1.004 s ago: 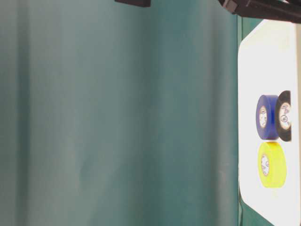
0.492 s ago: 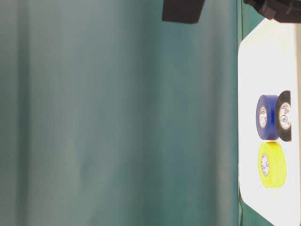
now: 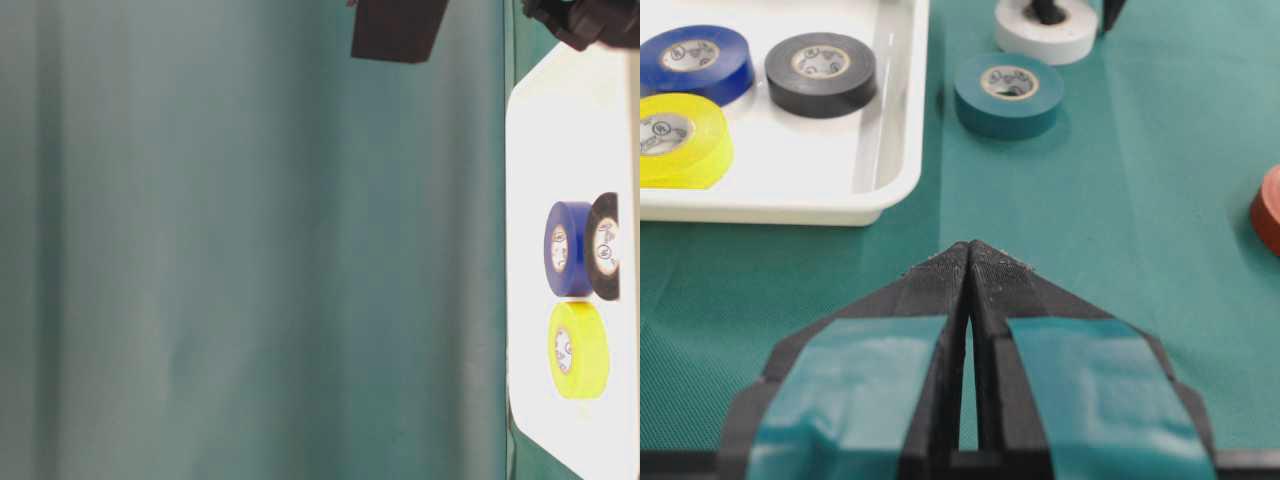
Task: Put the tape into the white case with the right arm.
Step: 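Close the right gripper on the white roll's rim, then lift the white roll and place it in the tray's right side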
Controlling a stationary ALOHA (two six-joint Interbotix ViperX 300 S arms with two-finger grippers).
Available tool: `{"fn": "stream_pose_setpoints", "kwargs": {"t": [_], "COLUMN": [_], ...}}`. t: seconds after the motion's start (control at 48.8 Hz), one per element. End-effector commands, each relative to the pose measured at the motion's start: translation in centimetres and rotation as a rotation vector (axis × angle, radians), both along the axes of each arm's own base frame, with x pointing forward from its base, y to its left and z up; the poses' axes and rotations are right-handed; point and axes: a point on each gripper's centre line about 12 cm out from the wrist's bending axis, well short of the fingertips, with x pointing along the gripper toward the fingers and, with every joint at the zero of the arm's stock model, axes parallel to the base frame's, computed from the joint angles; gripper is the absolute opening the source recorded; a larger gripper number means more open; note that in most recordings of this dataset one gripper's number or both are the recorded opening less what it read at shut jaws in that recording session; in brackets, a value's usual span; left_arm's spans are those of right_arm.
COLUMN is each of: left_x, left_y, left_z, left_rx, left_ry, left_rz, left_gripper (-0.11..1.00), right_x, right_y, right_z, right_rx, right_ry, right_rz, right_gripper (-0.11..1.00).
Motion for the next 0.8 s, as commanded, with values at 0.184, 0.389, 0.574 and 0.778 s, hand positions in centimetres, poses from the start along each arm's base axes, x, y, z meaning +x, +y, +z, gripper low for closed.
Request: {"fn": "stream_pose_setpoints", "kwargs": {"t": [0.184, 0.389, 0.574, 0.778], "left_x": [0.1, 0.1, 0.1, 0.1], "left_y": [0.0, 0.0, 0.0, 0.0], "left_z": [0.4, 0.5, 0.4, 0.5], "left_rx": [0.002, 0.002, 0.002, 0.002], "left_ry": [-0.011, -0.012, -0.011, -0.012], "left_rz": [0.002, 0.002, 0.000, 0.002], "left_gripper": [0.00, 0.00, 0.00, 0.00], "right_x": [0.7, 0.7, 0.5, -0.2], "right_y": [0.2, 0.2, 0.3, -0.2], "right_z": [1.2, 1.8, 4.8, 7.1], "right_rx": [0.013, 0.017, 0.015, -0.023], "right_ry": [-0.040, -0.056, -0.122, -0.132], "right_rz": [-0.002, -0.005, -0.008, -0.042], "right_gripper": [0.02, 0.02, 0.02, 0.02]}}
